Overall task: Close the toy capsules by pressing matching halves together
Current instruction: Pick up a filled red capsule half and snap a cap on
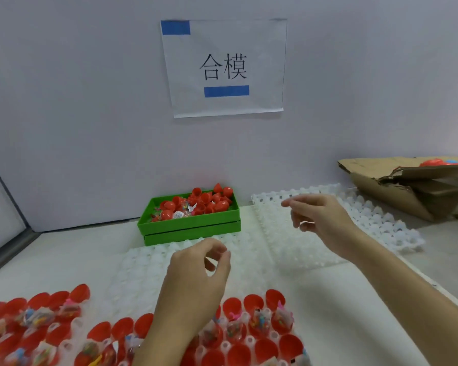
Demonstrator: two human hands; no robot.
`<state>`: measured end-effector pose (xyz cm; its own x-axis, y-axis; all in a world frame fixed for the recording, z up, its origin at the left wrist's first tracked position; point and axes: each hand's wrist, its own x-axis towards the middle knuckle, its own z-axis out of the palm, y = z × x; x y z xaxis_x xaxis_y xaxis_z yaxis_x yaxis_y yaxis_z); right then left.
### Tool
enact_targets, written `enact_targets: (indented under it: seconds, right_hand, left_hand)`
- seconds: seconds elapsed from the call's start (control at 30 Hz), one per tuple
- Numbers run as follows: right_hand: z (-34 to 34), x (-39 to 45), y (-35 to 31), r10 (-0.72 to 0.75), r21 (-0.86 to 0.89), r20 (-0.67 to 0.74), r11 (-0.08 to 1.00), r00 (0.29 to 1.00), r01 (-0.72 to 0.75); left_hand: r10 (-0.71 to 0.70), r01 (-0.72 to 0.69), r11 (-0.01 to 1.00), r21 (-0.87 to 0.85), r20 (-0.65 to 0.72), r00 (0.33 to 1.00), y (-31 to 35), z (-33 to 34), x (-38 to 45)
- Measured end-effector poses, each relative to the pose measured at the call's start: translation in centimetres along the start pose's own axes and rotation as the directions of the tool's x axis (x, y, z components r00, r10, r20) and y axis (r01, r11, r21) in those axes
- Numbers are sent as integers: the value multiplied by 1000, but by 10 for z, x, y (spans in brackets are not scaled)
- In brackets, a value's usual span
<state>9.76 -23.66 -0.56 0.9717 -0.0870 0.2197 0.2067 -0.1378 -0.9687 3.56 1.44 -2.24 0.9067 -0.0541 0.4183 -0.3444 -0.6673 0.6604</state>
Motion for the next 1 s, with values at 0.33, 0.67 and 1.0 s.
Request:
enact_targets:
  seconds: [0.33, 0.67, 1.0]
  right_hand:
    - [42, -74, 5, -115, -499, 346, 818, 931, 286]
    - [36, -74, 11, 30, -645, 406, 717, 913, 263]
    - [30, -71, 0, 15, -509, 140, 859, 990, 59]
  left_hand:
    - [-11, -5, 995, 97, 164, 986, -6, 5, -4]
    - [15, -35, 992, 118, 166, 986, -5, 10, -7]
    - [51, -34, 997, -70, 261, 964, 1, 10, -9]
